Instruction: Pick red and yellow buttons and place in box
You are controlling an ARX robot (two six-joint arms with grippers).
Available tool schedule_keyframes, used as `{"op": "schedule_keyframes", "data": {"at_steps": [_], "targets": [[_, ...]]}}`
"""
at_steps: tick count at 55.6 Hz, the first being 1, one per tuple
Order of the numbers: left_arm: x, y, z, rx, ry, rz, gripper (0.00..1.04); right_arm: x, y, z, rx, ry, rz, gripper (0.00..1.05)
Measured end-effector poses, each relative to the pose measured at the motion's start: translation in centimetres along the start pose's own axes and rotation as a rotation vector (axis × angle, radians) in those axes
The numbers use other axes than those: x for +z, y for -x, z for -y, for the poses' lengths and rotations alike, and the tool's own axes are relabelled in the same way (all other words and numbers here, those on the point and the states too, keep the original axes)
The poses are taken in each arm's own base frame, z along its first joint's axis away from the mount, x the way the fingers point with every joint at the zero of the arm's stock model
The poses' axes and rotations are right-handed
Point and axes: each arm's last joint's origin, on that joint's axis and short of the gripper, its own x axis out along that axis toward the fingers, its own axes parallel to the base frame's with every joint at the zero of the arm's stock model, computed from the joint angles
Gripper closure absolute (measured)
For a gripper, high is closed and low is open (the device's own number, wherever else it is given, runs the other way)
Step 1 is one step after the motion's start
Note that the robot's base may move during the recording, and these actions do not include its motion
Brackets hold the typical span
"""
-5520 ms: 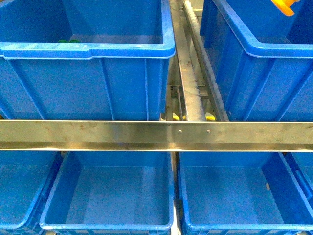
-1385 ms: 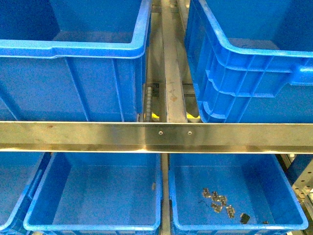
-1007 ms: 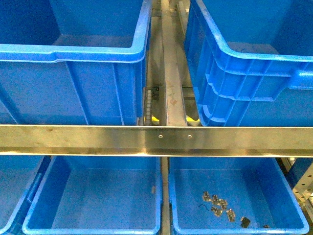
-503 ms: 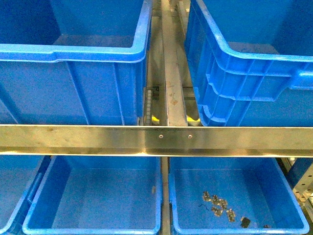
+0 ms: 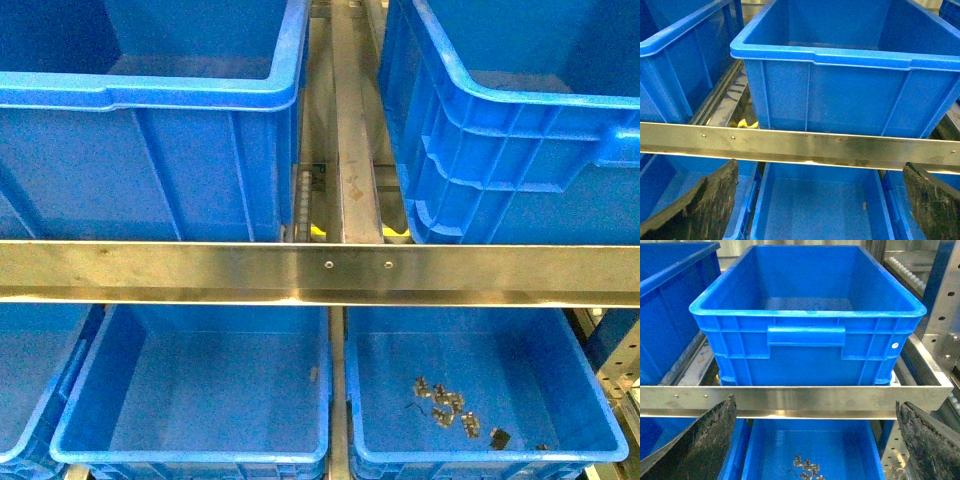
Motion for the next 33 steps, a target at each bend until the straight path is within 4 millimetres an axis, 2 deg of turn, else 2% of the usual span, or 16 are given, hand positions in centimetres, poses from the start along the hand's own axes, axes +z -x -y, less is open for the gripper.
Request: {"op": "schedule_keyframes", "data": {"at_steps": [33], "targets": [[0.00, 0.00, 0.00, 0.000, 0.000, 0.000, 0.08, 0.00, 0.00, 0.00, 0.000, 0.000, 0.000, 0.07]]}}
